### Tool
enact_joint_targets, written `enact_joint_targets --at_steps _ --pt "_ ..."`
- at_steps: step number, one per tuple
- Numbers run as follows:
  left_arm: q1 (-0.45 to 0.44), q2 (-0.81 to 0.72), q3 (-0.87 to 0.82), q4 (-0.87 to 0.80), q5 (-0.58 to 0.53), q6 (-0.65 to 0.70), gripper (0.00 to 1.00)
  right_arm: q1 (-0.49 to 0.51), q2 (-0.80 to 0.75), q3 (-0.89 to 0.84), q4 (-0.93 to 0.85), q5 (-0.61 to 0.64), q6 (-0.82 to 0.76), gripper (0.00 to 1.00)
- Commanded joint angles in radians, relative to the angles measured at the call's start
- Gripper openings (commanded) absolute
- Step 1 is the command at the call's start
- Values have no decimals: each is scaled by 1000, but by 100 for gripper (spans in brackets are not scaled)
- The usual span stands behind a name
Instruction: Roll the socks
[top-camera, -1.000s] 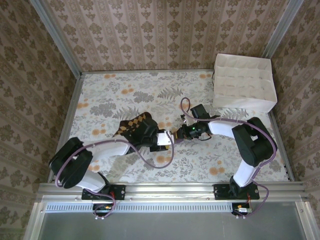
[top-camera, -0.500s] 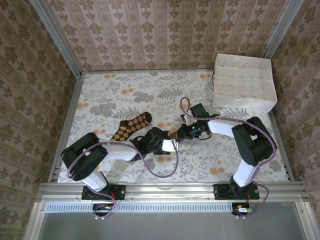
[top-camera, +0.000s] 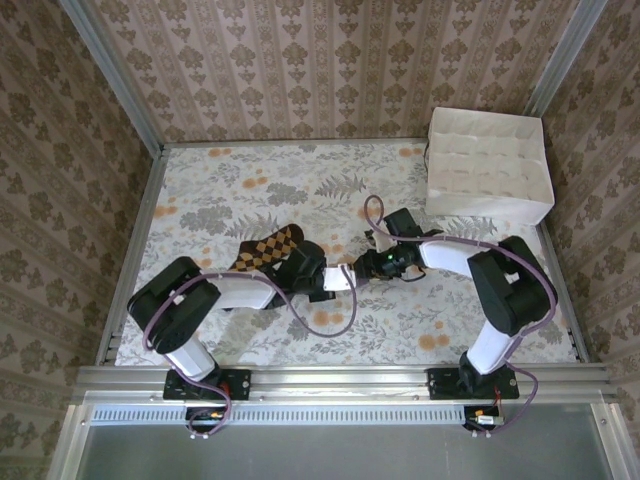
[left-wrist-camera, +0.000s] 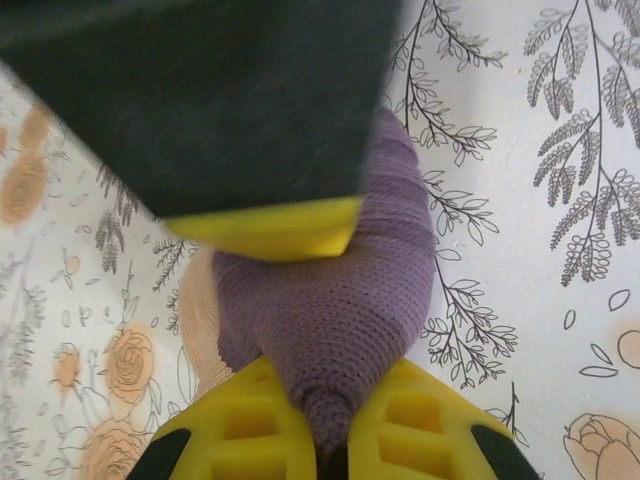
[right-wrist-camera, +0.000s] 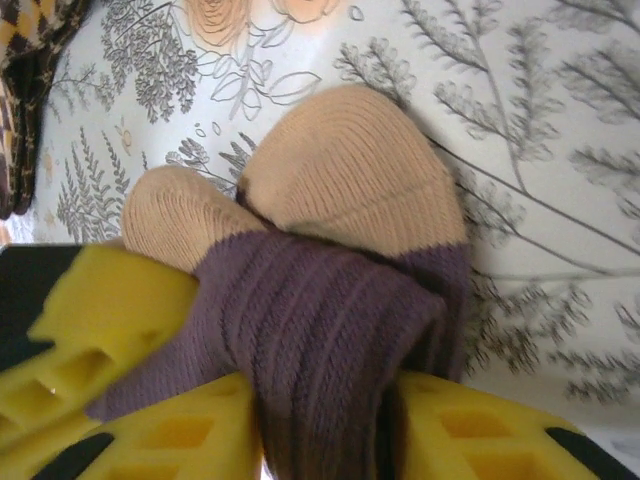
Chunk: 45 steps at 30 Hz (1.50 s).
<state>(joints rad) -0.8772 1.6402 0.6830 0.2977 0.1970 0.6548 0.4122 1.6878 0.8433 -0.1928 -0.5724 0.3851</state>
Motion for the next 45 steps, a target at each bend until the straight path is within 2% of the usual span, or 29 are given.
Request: enact_joint_targets --at_steps 1,5,8,12,18,24,27,32,37,45 --pt "64 0 67 -275 205 -97 0 -9 -99 -48 -139 119 -49 44" --pt "131 42 141 -402 360 -179 0 -6 -262 -48 -219 254 -124 47" --pt "180 89 186 -450 463 -235 0 -4 -370 -61 -203 277 -166 47" --pt "226 159 251 -495 575 -294 0 21 -419 -37 -234 326 -250 48" --pt "288 215 297 -511 657 -362 0 112 -456 -3 -271 423 -434 48" --pt "318 260 351 -595 652 -369 0 267 -509 -69 -142 572 -681 51" --pt "323 265 355 -596 642 -377 0 351 -493 -107 -46 652 -837 56" --pt "325 266 355 -576 630 -392 0 434 -390 -135 107 751 -1027 64" --pt "325 277 362 -574 634 -394 0 449 -261 -134 218 785 -1115 66" --pt "334 316 421 -669 687 -369 0 449 -138 -129 302 806 -1209 68"
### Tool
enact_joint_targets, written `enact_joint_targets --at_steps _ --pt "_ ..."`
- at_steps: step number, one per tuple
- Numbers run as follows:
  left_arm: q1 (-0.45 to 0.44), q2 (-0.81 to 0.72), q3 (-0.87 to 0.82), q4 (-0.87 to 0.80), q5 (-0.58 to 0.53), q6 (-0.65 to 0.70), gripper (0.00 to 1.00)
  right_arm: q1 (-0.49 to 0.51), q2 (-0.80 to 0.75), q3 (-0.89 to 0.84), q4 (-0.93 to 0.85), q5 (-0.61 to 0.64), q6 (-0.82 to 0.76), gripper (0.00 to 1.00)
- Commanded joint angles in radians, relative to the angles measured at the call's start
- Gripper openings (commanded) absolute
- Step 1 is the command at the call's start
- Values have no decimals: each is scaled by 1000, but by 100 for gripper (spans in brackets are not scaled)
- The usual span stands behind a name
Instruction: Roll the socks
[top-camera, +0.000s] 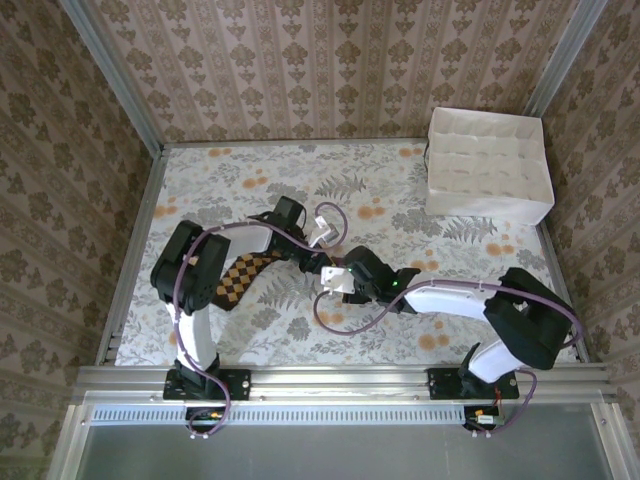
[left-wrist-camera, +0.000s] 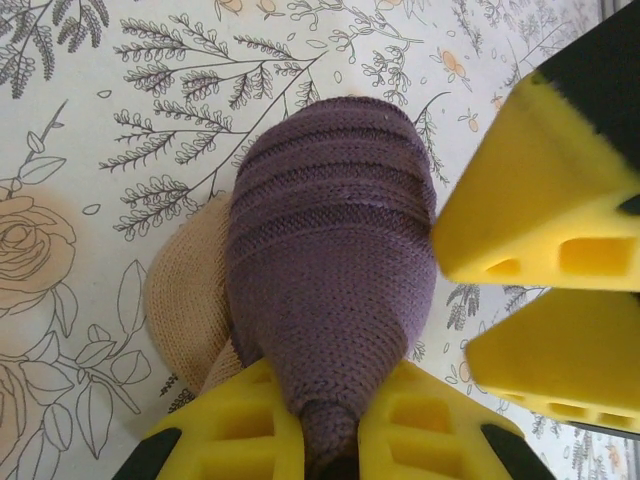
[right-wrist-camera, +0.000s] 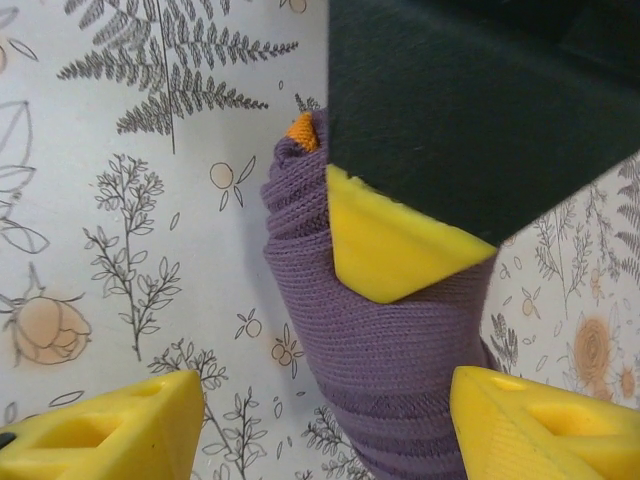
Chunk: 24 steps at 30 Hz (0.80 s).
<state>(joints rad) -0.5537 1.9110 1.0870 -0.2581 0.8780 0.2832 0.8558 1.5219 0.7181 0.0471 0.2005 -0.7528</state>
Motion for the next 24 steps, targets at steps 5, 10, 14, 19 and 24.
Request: enact_joint_targets --at_steps 5,10,14,19,24 --pt "13 64 46 -161 35 13 0 2 91 -3 101 60 -131 70" --pt "20 84 77 -219 55 36 0 -18 146 9 157 74 -163 71" --pt "24 108 110 -282 86 65 0 -39 196 36 157 65 -197 71" --pt "29 133 150 -359 120 100 0 -65 248 72 119 32 -227 71" --pt "38 157 187 -422 187 107 0 -86 292 109 76 2 -243 68"
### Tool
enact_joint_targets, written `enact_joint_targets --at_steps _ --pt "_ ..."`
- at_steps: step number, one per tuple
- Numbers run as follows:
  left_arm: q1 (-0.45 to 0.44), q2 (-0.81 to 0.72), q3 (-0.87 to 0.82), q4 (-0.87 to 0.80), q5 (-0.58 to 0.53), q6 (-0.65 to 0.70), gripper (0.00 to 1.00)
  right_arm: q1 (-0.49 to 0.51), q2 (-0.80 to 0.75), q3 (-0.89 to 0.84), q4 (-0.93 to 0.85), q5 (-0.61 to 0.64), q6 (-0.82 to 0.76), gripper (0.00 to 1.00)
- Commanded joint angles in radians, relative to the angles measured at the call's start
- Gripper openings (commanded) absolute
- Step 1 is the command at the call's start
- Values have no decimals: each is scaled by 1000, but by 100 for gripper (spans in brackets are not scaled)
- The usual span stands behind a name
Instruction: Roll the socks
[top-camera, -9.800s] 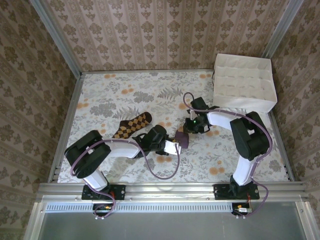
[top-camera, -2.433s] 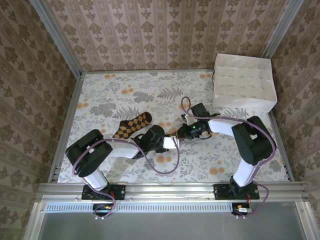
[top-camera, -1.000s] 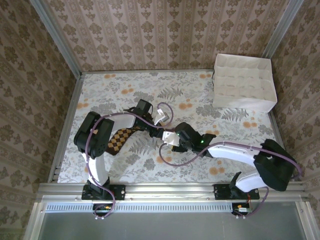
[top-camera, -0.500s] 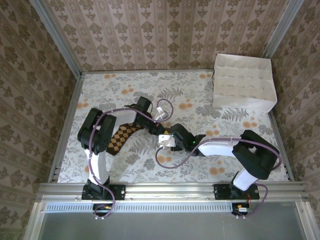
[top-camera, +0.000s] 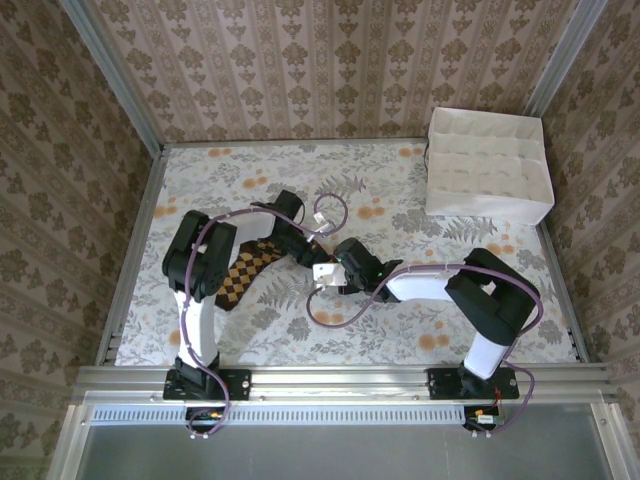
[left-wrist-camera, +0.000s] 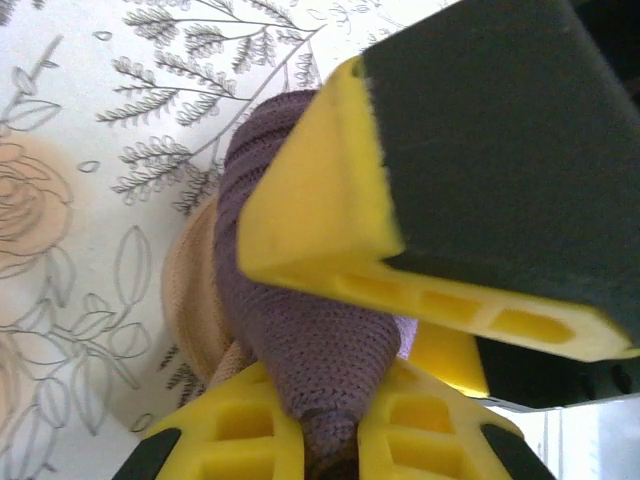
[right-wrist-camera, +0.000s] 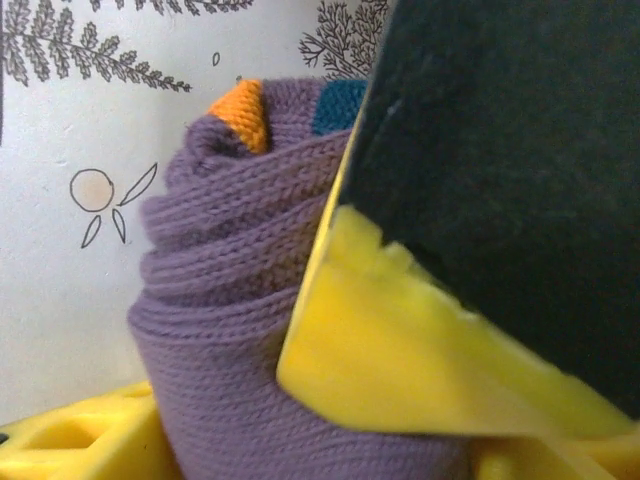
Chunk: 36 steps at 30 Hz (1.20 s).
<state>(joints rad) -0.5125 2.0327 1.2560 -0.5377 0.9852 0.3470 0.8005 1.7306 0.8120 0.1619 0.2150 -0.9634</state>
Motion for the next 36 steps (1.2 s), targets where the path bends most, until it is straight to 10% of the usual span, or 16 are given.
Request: enact_joint_targets --at_steps 1,9,17,22,24,36 --pt "-3 39 25 -155 93 47 0 -33 90 21 -48 -19 -28 67" --pt "6 38 46 -205 110 73 1 -33 110 63 -167 -75 21 43" --pt "44 -94 -62 -21 68 10 28 -34 80 119 -361 -110 125 0" --pt "84 -229 -155 118 31 27 44 -56 54 176 -502 -231 244 0" --pt "102 -298 -206 209 10 8 99 -67 43 195 -557 -270 283 0" --pt "143 -757 -683 1052 -224 -95 100 -196 -138 219 -672 -518 430 0"
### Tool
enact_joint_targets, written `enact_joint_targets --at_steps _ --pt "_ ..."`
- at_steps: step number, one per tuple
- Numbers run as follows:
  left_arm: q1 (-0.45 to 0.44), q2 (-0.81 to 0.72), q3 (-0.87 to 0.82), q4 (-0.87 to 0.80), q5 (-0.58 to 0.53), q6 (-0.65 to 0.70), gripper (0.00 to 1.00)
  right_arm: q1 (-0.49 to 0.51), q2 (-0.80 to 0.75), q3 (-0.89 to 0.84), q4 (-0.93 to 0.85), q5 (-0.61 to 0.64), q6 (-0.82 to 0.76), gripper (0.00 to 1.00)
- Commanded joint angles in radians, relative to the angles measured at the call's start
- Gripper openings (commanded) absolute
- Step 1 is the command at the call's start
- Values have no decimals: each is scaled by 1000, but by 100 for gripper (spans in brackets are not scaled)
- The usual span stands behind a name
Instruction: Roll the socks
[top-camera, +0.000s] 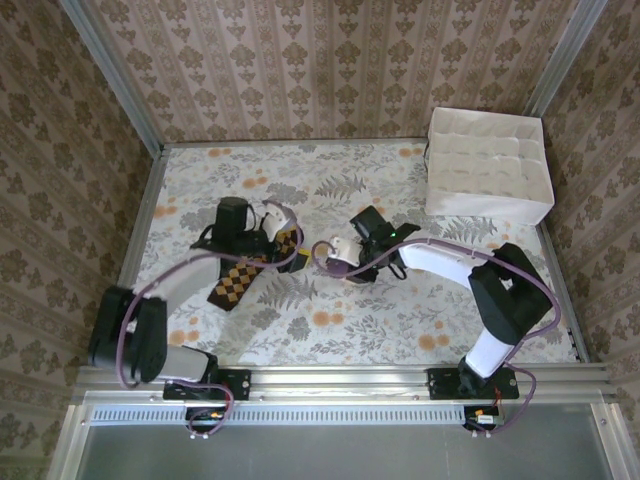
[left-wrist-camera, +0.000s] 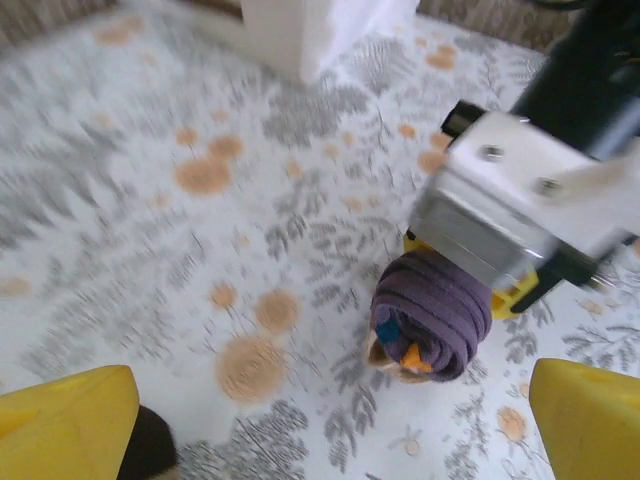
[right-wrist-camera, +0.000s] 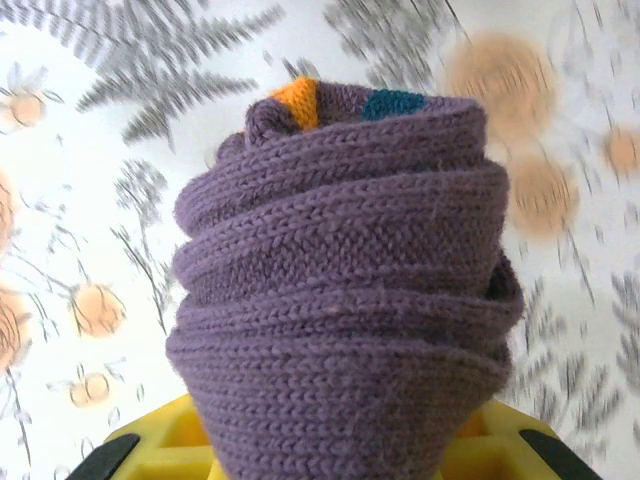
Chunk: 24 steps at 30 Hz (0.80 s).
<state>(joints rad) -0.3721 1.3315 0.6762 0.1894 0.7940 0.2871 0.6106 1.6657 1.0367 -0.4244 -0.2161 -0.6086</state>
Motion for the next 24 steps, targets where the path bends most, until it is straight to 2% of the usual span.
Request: enact_joint_targets --at_steps 1,3,11,15,24 --pt "1 -70 -124 356 -3 -25 100 -13 -88 -4 -90 -101 80 0" --pt "-11 -85 -125 335 65 8 100 -31 -123 -3 -87 -134 99 0" --pt "-178 -34 -116 336 1 112 100 -75 -263 -28 -10 -314 206 0" --pt "-243 9 -47 259 2 177 100 -75 -317 -23 -24 -398 208 0" --pt "-242 80 6 346 123 50 100 -77 -388 -41 -2 -495 213 0"
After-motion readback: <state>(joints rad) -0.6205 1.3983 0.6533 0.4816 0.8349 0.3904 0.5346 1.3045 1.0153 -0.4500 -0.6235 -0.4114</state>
